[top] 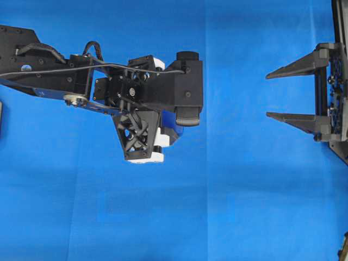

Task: Handover the blue block to the right arm after grasping it with the left arm, then place it in the designated position.
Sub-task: 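Lift the blue cube and carry it back toward the left side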

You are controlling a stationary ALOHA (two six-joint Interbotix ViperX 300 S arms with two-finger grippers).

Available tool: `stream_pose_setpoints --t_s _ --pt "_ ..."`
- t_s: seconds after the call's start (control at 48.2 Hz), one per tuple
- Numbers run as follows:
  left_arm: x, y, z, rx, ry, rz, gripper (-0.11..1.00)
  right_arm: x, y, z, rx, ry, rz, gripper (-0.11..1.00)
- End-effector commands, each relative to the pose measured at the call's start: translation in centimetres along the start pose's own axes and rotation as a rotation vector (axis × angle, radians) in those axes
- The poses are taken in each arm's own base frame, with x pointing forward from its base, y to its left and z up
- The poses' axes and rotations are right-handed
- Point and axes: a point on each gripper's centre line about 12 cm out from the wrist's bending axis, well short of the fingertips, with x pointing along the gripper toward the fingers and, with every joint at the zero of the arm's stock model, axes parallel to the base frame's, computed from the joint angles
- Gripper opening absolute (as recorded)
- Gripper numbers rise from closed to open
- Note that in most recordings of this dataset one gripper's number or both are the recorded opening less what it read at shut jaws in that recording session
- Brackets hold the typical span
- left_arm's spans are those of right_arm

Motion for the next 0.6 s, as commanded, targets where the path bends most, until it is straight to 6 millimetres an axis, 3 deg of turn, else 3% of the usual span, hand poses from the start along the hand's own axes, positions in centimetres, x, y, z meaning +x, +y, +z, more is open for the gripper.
stream_pose_setpoints --t_s 0.0,0.581 --pt "-2.08 -0.12 1.22 0.001 -0.064 -0.004 0.49 0.19 0.01 0.96 0.005 -0.023 -0.001 0.97" --pt "-2.23 -0.3 0.87 0.003 -0.13 -0.013 0.49 0.21 0.01 1.08 0.005 -0.022 -0.001 0.97"
